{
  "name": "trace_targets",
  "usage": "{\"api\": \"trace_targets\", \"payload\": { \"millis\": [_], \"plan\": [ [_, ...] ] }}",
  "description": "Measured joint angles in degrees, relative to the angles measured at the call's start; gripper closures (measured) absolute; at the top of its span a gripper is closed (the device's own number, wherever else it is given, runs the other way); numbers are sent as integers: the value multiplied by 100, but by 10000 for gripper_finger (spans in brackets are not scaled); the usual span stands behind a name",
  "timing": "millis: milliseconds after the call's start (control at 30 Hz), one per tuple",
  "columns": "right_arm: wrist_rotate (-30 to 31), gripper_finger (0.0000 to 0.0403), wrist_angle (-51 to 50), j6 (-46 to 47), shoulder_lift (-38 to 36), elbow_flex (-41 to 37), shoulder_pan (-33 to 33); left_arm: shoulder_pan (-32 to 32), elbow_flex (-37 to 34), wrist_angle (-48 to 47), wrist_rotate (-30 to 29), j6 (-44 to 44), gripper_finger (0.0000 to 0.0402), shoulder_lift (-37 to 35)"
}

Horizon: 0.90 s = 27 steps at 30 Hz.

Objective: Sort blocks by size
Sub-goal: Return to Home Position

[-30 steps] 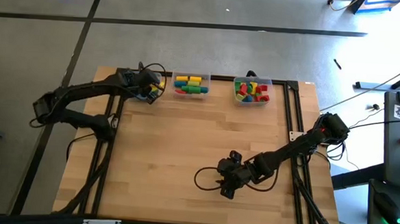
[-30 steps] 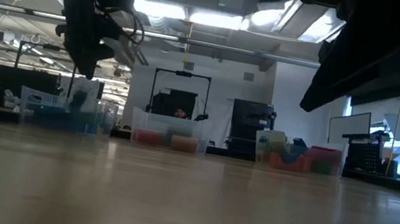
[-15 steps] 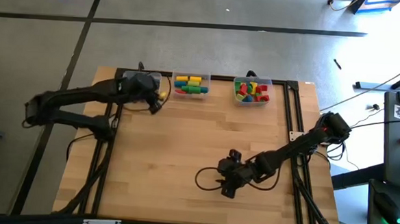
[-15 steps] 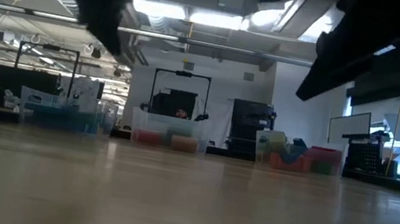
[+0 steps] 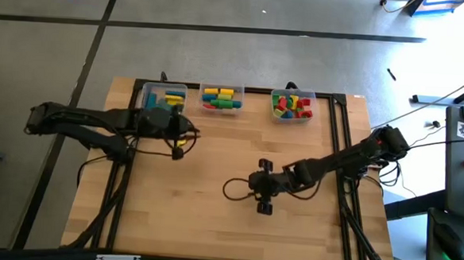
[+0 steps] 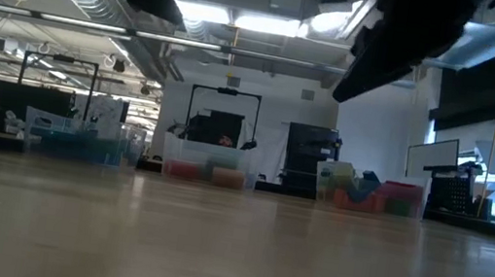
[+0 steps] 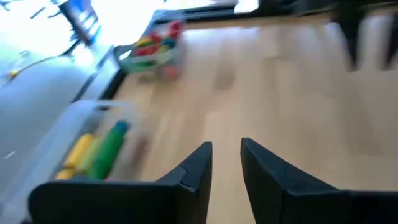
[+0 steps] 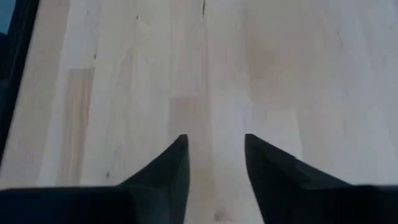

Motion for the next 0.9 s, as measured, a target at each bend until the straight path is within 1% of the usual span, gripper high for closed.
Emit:
{"api": "trace_targets", "payload": {
  "millis": [100,200,300,400,533,667,767,900],
  "plan": [
    [-165,278,33,-365,-70,0,-206,-183,-392,678,350,41,336,-88],
    [-212,308,170,-634,-269,-107,-338,-314,-820,1292,434,34,351,-185],
    [-217,334,549,-715,-669,-511,-426,-402,-1206,1808,432,60,362,-345],
    [-178,352,1016,-714,-1195,-1122,-494,-461,-1524,2202,432,108,370,-481],
    [-188,367,1834,-717,-1969,-1989,-569,-476,-1781,2489,439,155,376,-605],
    [-113,370,2683,-855,-2744,-2765,-615,-476,-1945,2630,432,182,377,-635],
    [70,370,3061,-1005,-3266,-3248,-612,-476,-1968,2615,431,123,377,-601],
    [96,370,3455,-1013,-3846,-3831,-612,-474,-1983,2533,428,-23,377,-527]
  ]
}}
